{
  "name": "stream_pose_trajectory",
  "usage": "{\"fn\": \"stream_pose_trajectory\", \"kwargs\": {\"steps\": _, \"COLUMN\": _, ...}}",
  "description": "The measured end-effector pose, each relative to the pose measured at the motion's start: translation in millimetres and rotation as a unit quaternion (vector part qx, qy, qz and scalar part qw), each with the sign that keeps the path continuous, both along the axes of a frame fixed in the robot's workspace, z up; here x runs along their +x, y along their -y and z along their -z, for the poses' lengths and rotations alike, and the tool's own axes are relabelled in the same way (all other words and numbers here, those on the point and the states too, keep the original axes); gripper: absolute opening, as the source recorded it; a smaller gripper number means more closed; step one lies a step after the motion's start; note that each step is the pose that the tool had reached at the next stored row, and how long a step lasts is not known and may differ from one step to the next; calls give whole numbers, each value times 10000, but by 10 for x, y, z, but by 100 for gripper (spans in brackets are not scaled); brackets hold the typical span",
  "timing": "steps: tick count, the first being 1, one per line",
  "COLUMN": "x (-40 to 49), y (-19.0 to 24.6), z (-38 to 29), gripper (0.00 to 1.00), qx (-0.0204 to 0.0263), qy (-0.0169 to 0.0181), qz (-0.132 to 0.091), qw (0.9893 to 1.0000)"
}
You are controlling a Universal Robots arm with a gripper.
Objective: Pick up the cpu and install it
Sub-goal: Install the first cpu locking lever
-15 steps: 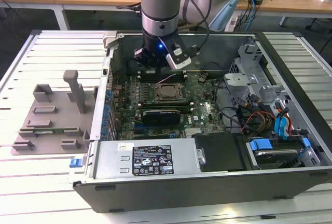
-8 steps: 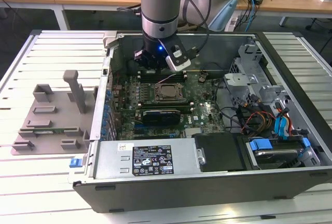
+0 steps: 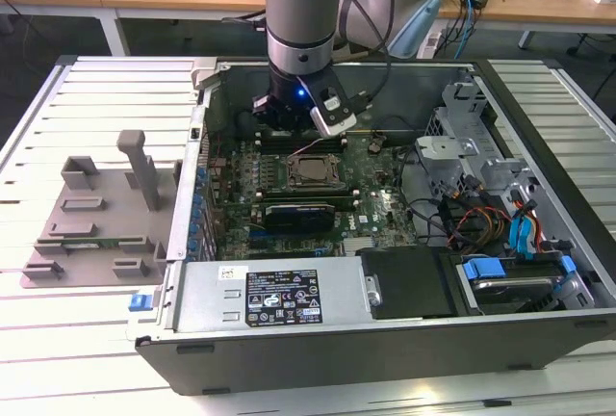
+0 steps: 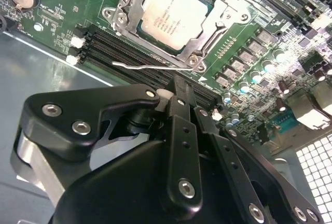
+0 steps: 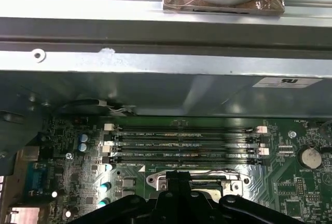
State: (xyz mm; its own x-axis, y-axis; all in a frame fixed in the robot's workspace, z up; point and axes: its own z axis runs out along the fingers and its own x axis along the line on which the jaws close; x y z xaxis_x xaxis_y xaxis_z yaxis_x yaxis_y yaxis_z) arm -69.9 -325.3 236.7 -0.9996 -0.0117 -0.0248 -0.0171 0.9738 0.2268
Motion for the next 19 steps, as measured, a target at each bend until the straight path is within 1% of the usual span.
{"fn": "stream_pose_trajectory", "kwargs": {"steps": 2, "x": 10, "y": -2, "z": 5, "gripper": 11, "qx": 0, "qy": 0, "qz": 30, "qw": 10000}}
{"fn": "stream_pose_trajectory", "kwargs": {"steps": 5, "x": 50, "y": -4, "z": 14, "gripper": 11, "qx": -3, "qy": 0, "qz": 76, "qw": 10000}}
{"fn": "stream_pose_trajectory", "kwargs": {"steps": 7, "x": 114, "y": -12, "z": 27, "gripper": 11, "qx": -12, "qy": 0, "qz": 107, "qw": 9999}}
{"fn": "stream_pose_trajectory", "kwargs": {"steps": 9, "x": 136, "y": -21, "z": 39, "gripper": 11, "qx": -23, "qy": 0, "qz": 121, "qw": 9999}}
{"fn": "stream_pose_trajectory", "kwargs": {"steps": 12, "x": 141, "y": -59, "z": 66, "gripper": 11, "qx": -31, "qy": 0, "qz": 161, "qw": 9999}}
{"fn": "stream_pose_trajectory", "kwargs": {"steps": 13, "x": 142, "y": -99, "z": 77, "gripper": 11, "qx": -34, "qy": -1, "qz": 171, "qw": 9998}}
{"fn": "stream_pose_trajectory", "kwargs": {"steps": 14, "x": 142, "y": -113, "z": 83, "gripper": 11, "qx": -43, "qy": -1, "qz": 176, "qw": 9998}}
{"fn": "stream_pose_trajectory", "kwargs": {"steps": 16, "x": 149, "y": -123, "z": 102, "gripper": 11, "qx": -75, "qy": -1, "qz": 197, "qw": 9998}}
{"fn": "stream_pose_trajectory", "kwargs": {"steps": 17, "x": 152, "y": -127, "z": 114, "gripper": 11, "qx": -84, "qy": -3, "qz": 209, "qw": 9997}}
{"fn": "stream_pose_trajectory", "kwargs": {"steps": 19, "x": 177, "y": -135, "z": 165, "gripper": 11, "qx": -110, "qy": -7, "qz": 271, "qw": 9996}}
